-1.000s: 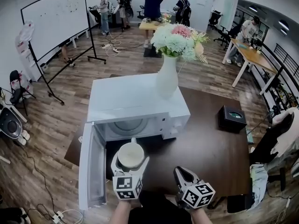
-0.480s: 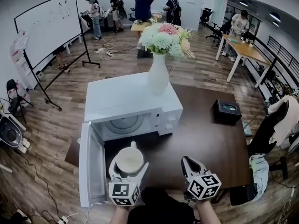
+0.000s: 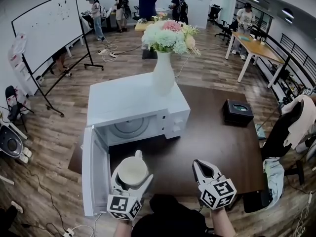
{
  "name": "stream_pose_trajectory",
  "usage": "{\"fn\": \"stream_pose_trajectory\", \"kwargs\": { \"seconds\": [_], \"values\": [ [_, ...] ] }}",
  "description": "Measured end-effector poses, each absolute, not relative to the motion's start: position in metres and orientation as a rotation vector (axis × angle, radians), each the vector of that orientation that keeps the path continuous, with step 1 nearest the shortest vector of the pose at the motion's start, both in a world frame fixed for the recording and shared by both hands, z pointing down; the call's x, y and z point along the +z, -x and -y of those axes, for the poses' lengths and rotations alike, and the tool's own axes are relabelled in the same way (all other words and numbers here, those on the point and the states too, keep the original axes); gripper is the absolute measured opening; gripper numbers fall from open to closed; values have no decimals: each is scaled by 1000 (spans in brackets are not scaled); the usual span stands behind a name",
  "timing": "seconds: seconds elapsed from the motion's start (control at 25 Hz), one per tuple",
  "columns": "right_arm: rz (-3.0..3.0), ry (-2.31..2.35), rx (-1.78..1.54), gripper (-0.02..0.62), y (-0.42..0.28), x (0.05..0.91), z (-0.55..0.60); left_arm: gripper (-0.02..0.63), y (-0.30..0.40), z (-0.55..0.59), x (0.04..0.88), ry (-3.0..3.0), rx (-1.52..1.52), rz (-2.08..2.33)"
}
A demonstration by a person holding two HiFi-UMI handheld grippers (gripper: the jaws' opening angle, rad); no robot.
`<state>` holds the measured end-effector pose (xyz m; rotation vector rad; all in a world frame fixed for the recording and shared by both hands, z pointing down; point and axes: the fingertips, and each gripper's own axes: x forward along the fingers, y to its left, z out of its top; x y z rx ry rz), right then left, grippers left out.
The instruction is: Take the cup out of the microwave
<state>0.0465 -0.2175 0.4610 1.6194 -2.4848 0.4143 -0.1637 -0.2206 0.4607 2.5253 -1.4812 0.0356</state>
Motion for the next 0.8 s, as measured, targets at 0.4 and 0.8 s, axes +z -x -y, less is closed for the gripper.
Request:
{"fn": "stream_pose_trajectory", "kwargs": {
  "seconds": [0.4,0.8],
  "values": [
    [2496,-1561,415,-6,-37,457,216,499,166,221,452,-2577,4,1454],
    [2517,-1579,441,-6,-33,455,221,499,166,225,451,-2575,8,1450]
  ]
}}
